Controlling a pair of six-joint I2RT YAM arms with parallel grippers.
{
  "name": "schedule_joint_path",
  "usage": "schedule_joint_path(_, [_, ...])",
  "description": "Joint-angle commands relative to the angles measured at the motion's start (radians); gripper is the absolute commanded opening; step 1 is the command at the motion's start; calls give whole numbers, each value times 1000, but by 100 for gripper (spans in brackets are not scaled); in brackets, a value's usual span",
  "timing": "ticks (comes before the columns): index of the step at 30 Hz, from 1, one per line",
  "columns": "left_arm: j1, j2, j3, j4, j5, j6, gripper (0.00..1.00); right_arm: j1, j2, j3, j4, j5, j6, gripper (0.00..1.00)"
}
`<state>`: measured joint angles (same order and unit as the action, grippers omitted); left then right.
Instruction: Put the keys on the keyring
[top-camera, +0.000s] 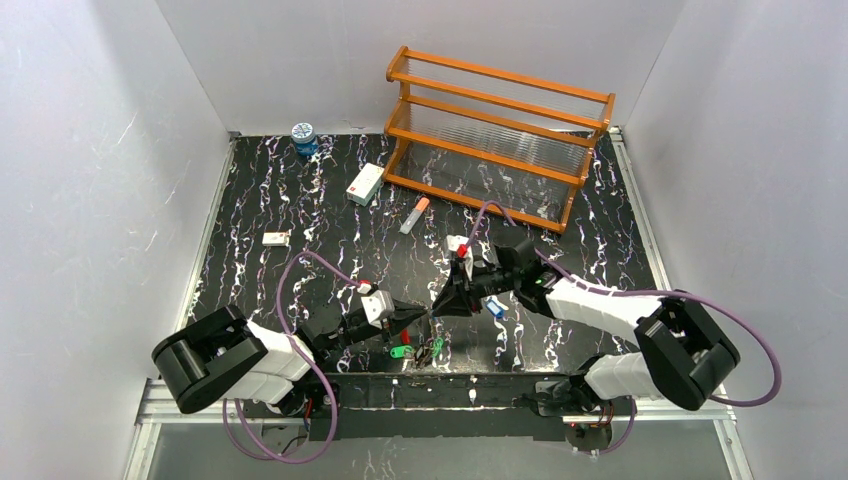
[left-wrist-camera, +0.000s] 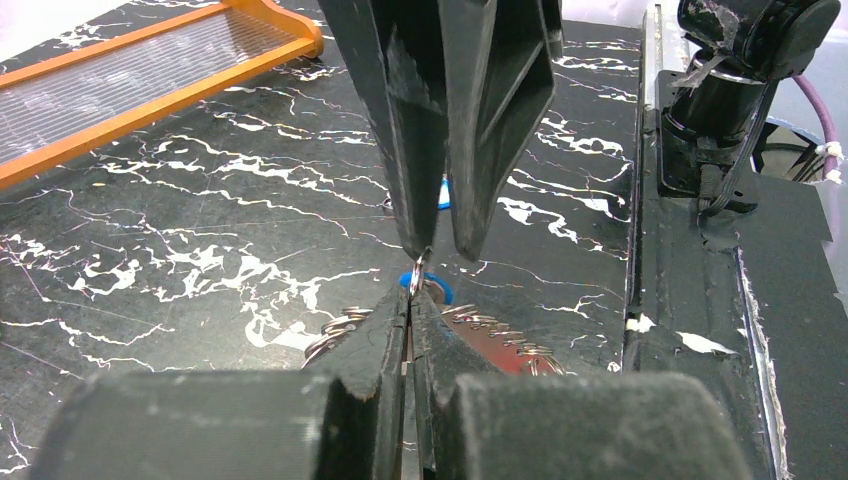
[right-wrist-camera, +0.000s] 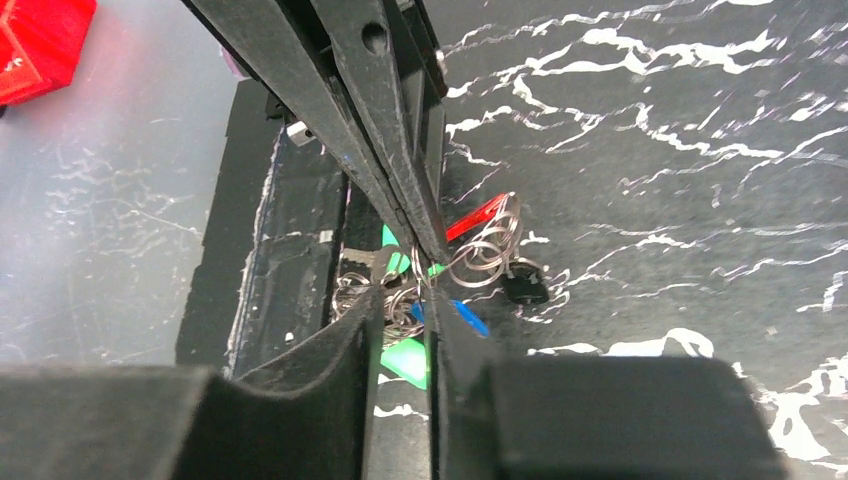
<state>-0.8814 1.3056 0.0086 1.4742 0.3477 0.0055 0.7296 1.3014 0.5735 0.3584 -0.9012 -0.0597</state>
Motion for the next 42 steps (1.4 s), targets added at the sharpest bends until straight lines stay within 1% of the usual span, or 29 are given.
schedule_joint_path(1, [-4, -6, -6, 58, 2, 1, 0, 17, 35, 57, -40, 1, -32, 23])
schedule_joint_path(4, [-5, -9, -6, 58, -1, 1, 0, 20, 42, 67, -68, 20, -54, 9])
schedule_joint_path(5, [-4, -9, -6, 58, -1, 1, 0, 20, 42, 67, -72, 24, -59, 2])
schedule_joint_path(6, [-4, -9, -7, 58, 0, 1, 0, 20, 42, 68, -75, 24, -61, 1])
schedule_joint_path(10, [-5, -11, -6, 58, -2, 2, 0, 21, 37, 64, -76, 32, -61, 1])
schedule_joint_path(17, [-5, -35, -6, 58, -4, 2, 0, 20, 46, 60, -141, 89, -100, 1])
schedule_joint_path(21, [-5, -47, -6, 58, -3, 2, 0, 19, 68, 64, -154, 95, -111, 1])
schedule_joint_path(35, [-5, -40, -2, 58, 16, 1, 0, 34, 137, 79, -60, 69, -70, 1])
schedule_joint_path(40, [-5, -44, 1, 58, 26, 1, 0, 38, 124, 57, -20, 73, -66, 1])
schedule_joint_path(42, [-5, -45, 2, 58, 29, 1, 0, 38, 109, 32, 29, 74, -56, 4])
